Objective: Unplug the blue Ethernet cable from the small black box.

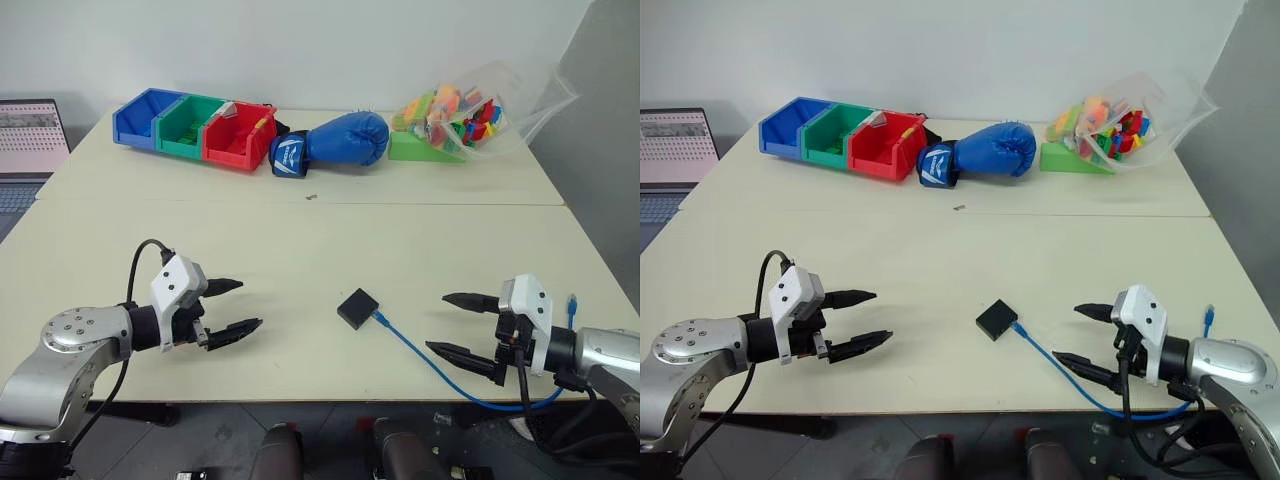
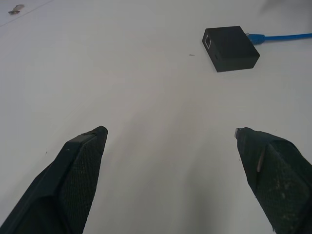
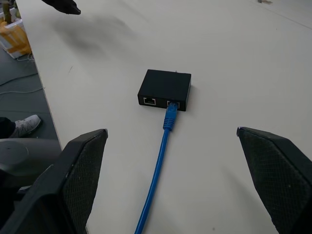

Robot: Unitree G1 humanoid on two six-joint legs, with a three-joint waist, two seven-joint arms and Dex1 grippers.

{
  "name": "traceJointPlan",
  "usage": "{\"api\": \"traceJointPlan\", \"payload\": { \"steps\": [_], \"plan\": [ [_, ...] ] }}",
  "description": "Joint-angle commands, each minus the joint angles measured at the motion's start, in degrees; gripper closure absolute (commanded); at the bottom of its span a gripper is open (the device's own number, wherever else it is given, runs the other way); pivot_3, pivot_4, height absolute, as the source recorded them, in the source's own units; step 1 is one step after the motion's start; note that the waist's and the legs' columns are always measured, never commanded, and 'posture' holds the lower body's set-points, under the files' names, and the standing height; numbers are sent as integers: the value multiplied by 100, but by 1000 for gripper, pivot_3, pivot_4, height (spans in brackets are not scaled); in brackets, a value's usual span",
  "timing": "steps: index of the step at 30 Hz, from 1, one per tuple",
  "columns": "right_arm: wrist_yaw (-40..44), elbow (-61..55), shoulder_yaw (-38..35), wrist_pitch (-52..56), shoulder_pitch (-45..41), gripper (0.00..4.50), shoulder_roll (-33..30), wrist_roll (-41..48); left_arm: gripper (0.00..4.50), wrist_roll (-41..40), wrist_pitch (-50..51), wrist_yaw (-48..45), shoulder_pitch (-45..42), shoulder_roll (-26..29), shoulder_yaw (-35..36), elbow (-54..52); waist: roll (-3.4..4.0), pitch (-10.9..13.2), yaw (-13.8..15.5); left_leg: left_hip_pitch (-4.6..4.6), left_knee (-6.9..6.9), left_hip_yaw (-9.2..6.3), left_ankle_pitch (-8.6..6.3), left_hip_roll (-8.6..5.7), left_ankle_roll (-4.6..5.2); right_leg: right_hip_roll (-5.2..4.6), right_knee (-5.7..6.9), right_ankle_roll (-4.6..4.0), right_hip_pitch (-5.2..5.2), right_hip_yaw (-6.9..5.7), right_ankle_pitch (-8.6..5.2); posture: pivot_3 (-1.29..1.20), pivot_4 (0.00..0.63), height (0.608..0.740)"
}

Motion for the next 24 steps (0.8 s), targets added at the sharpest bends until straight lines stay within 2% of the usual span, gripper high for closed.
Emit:
{"api": "traceJointPlan", "payload": {
  "steps": [1,9,13,20,24],
  "plan": [
    [67,-81,-46,-139,3,0,-68,-40,16,-126,26,-12,-30,54,194,-239,0,0,-1,0,0,0,0,0,0,0,0,0,0,0,0,0,150,740],
    [-24,-126,92,-139,17,0,-9,-102,16,-111,150,59,3,36,132,-408,0,0,0,0,0,0,0,0,0,0,0,0,0,0,0,0,150,740],
    [-220,-188,437,-175,-20,0,137,-329,16,-15,134,6,26,75,-3,-490,0,0,-1,0,0,-1,0,1,0,0,0,0,0,1,0,0,150,740],
    [-1066,-27,1741,-423,-146,0,763,-1503,16,-219,39,-428,38,36,-250,-661,-3,-2,-5,0,0,-2,0,3,0,2,0,-1,-1,1,-1,0,150,740],
    [-1543,255,2235,-349,-428,0,1261,-1949,16,-256,29,-631,-87,49,-408,-674,-3,-2,-7,-1,1,0,0,1,0,0,1,-2,-2,1,-1,0,150,740]
  ]
}}
